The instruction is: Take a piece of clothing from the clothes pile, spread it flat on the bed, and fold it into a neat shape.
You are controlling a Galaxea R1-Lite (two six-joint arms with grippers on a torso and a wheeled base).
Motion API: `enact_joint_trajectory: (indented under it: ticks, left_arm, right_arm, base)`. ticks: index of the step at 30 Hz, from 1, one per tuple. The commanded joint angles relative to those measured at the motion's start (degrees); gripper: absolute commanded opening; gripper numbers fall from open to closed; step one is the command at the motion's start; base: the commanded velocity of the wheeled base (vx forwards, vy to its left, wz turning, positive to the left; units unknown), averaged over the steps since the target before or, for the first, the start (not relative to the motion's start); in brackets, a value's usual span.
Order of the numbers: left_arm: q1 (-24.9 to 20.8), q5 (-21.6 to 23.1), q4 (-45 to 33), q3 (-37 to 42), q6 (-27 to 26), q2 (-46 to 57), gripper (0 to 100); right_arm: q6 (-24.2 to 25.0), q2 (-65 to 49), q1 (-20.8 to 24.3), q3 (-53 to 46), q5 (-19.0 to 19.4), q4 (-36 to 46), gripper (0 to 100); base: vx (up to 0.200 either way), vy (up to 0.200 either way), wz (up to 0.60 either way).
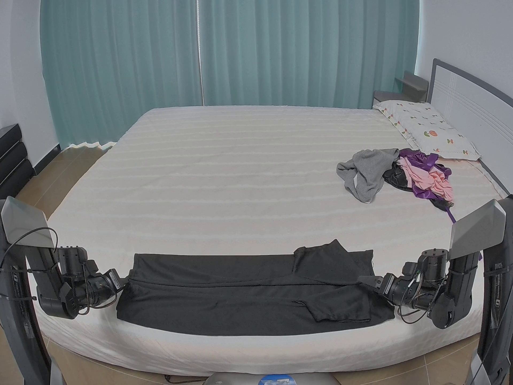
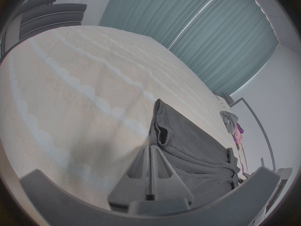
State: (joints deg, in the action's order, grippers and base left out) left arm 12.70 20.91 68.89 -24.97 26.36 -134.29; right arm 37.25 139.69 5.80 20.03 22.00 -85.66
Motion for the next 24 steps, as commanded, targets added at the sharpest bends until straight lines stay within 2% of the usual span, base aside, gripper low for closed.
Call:
enact_joint_trajectory:
  ticks: [1,13,24]
  left_arm:
    - [0.0,0.0,0.0,0.0,0.0,-0.5,0]
    - [-0.1,-0.3,0.1,0.1,-0.4,-1.0,0]
    - [-0.2,-0.5,0.1,0.0,-0.3,-0.9,0]
  right_arm:
    - [-0.4,1.0,-0.4,0.1,0.1,0.0,0]
    - [-0.4,0.9,-2.9,0.5,0.1,-0.7,0]
    - [-0.3,1.0,-3.0,0.7,0.1,-0.7,0]
  base:
    - [0.000,0.000,0.00]
    - [0.000,0.000,0.00]
    - [0.000,0.000,0.00]
